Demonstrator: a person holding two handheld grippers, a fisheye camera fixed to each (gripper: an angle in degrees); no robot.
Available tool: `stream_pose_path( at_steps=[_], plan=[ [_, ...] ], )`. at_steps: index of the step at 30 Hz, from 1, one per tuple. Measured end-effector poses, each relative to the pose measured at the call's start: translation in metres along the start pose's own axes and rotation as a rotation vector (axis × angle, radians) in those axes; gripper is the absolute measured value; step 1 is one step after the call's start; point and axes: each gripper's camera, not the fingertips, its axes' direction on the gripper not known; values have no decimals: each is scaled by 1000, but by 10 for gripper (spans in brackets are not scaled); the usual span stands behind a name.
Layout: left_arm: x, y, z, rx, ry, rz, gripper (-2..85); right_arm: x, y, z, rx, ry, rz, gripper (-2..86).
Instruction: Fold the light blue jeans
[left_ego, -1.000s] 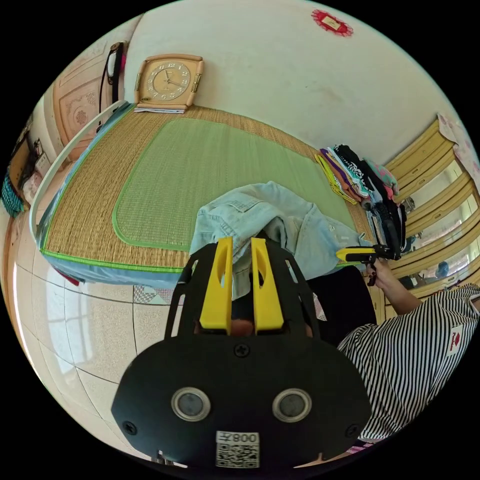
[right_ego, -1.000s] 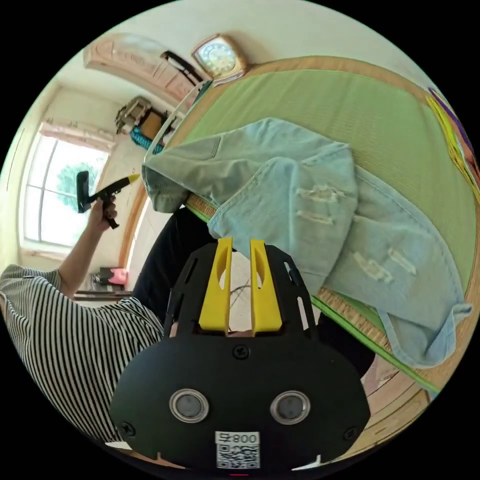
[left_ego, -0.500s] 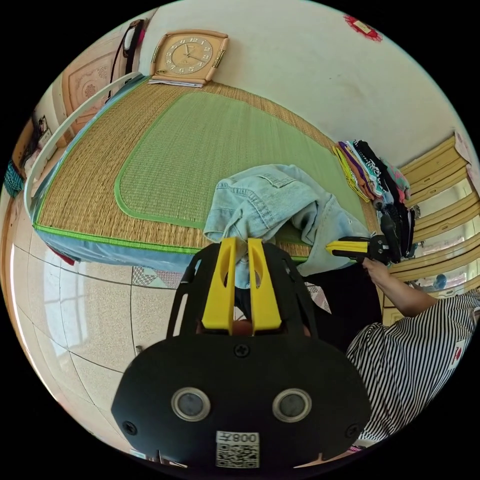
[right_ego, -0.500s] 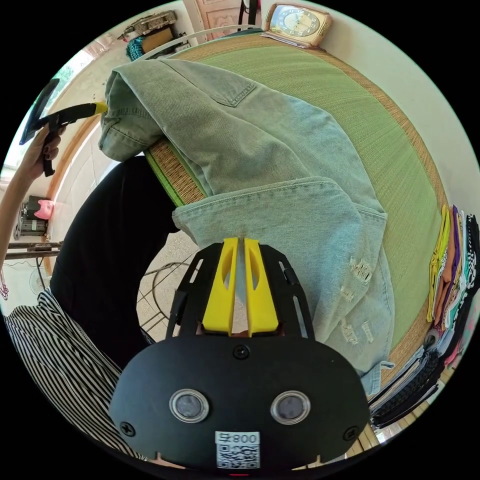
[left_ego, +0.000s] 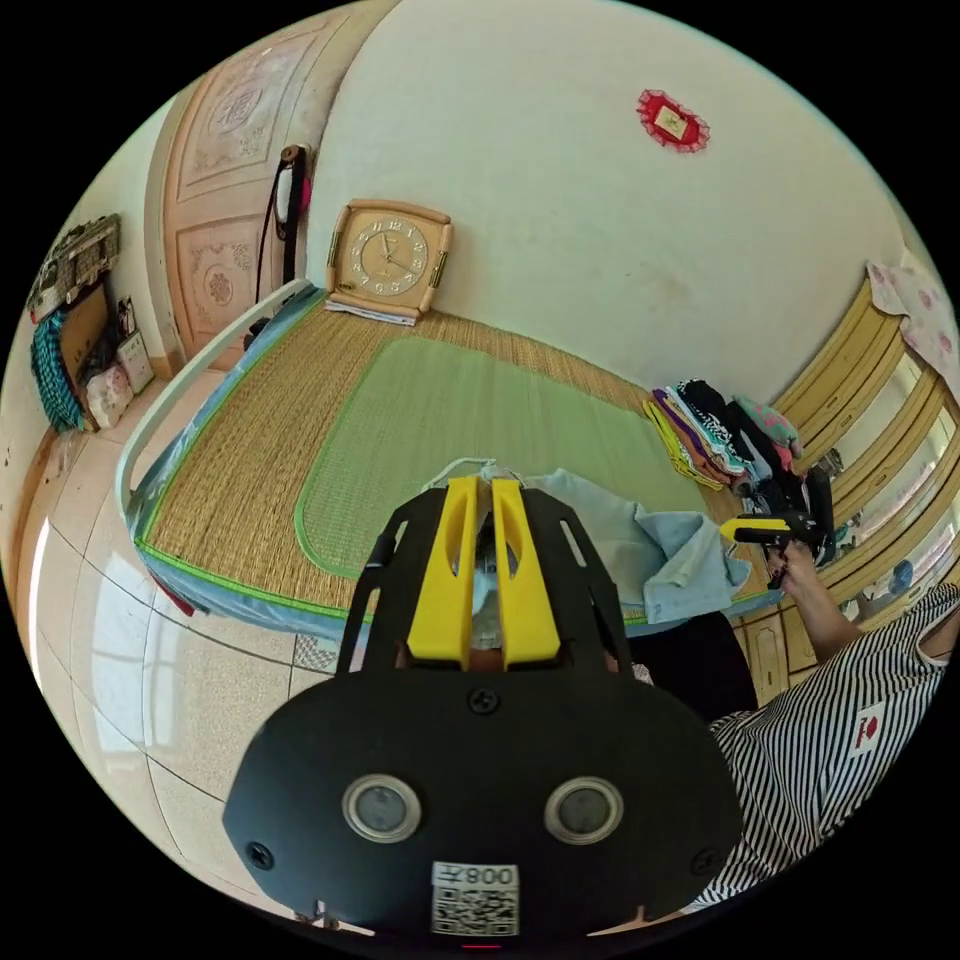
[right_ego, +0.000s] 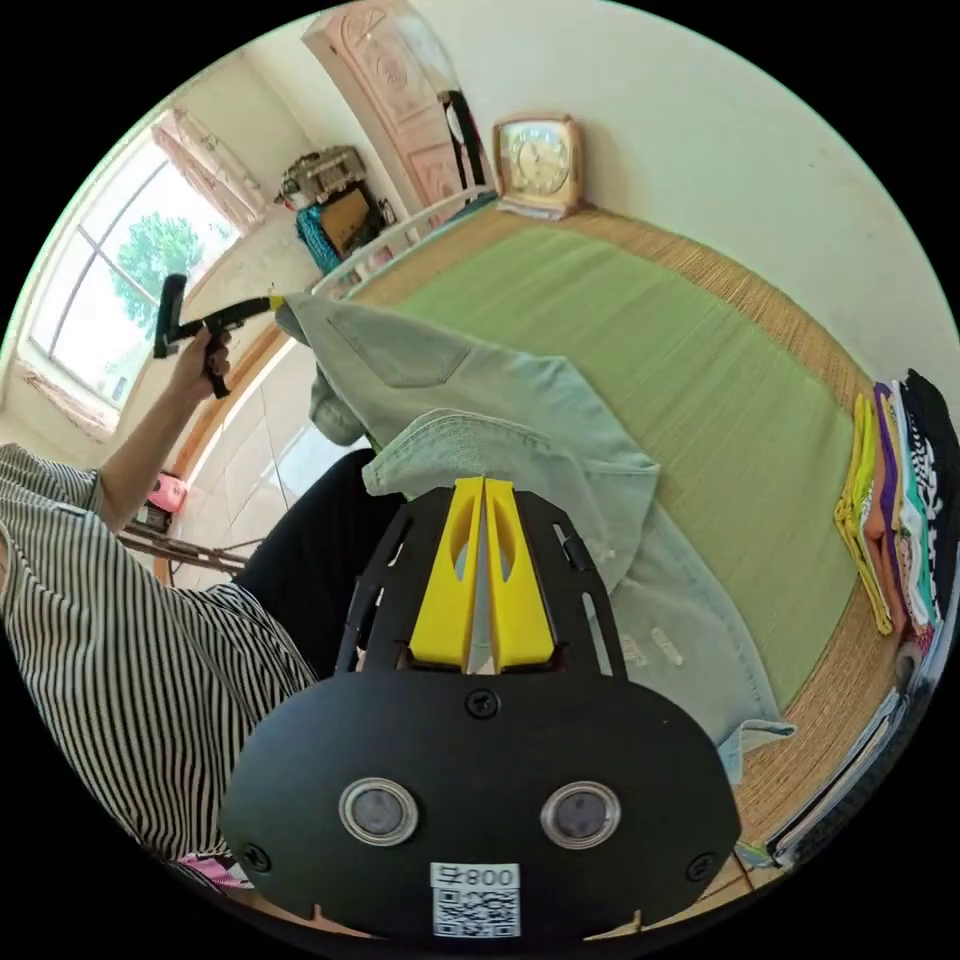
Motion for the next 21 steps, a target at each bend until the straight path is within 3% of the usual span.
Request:
stream_pose_path(
  at_steps=[5,7,12,21],
  plan=[
    [-14,-68,-18,129,-24,17,22,76,-17,-166,363,17,158,-1],
    [-25,-102,-8,125,-63,-14,21,144,-37,-217,449,69,343,0],
    [-64,-168,61,-15,-233,-177,19,284,-18,-247,644,-43,804,1],
    [-121,-88,112,-178,-130,-222,58,276,37,-140,272,30,803,18]
  ],
)
